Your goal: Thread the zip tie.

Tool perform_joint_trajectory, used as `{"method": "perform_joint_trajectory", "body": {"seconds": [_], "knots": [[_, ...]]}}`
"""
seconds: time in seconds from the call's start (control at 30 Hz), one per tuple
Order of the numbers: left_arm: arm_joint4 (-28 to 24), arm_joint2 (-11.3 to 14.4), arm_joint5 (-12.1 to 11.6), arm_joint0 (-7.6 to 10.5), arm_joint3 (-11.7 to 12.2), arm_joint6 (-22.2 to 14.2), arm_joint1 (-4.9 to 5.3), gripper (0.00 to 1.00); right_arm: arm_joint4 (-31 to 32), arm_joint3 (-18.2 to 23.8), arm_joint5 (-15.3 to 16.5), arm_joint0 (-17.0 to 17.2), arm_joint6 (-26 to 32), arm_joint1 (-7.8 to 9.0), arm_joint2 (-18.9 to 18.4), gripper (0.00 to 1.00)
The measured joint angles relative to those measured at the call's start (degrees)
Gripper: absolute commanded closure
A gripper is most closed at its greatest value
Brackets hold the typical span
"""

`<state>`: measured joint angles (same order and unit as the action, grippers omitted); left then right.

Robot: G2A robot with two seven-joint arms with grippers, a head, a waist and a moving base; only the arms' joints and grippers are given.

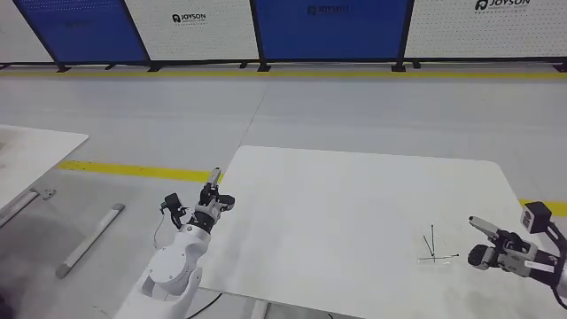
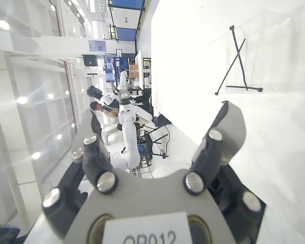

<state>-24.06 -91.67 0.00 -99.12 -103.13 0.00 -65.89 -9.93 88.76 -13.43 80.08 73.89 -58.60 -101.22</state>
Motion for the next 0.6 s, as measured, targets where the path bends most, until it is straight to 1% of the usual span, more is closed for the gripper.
{"method": "perform_joint_trajectory", "body": {"seconds": [0.17,0.23,0.3,0.37,0.47,0.57,0.6], "knots": [[0.00,0.00,0.00,0.00,0.00,0.00,0.00,0.00,0.12,0.11,0.12,0.01,0.00,0.03,0.02,0.00],[0.00,0.00,0.00,0.00,0.00,0.00,0.00,0.00,2.17,0.98,1.52,0.20,0.63,0.40,-0.19,0.00],[0.00,0.00,0.00,0.00,0.00,0.00,0.00,0.00,4.81,1.80,2.52,0.40,2.73,0.99,-0.77,0.00],[0.00,0.00,0.00,0.00,0.00,0.00,0.00,0.00,6.75,2.25,2.65,0.19,5.10,1.54,-1.09,0.00],[0.00,0.00,0.00,0.00,0.00,0.00,0.00,0.00,9.24,2.74,3.08,-0.03,5.89,2.67,0.15,0.00],[0.00,0.00,0.00,0.00,0.00,0.00,0.00,0.00,12.31,1.85,2.82,-0.94,5.74,4.43,3.02,0.00],[0.00,0.00,0.00,0.00,0.00,0.00,0.00,0.00,13.76,1.09,2.49,-1.85,5.74,5.23,4.85,0.00]]}}
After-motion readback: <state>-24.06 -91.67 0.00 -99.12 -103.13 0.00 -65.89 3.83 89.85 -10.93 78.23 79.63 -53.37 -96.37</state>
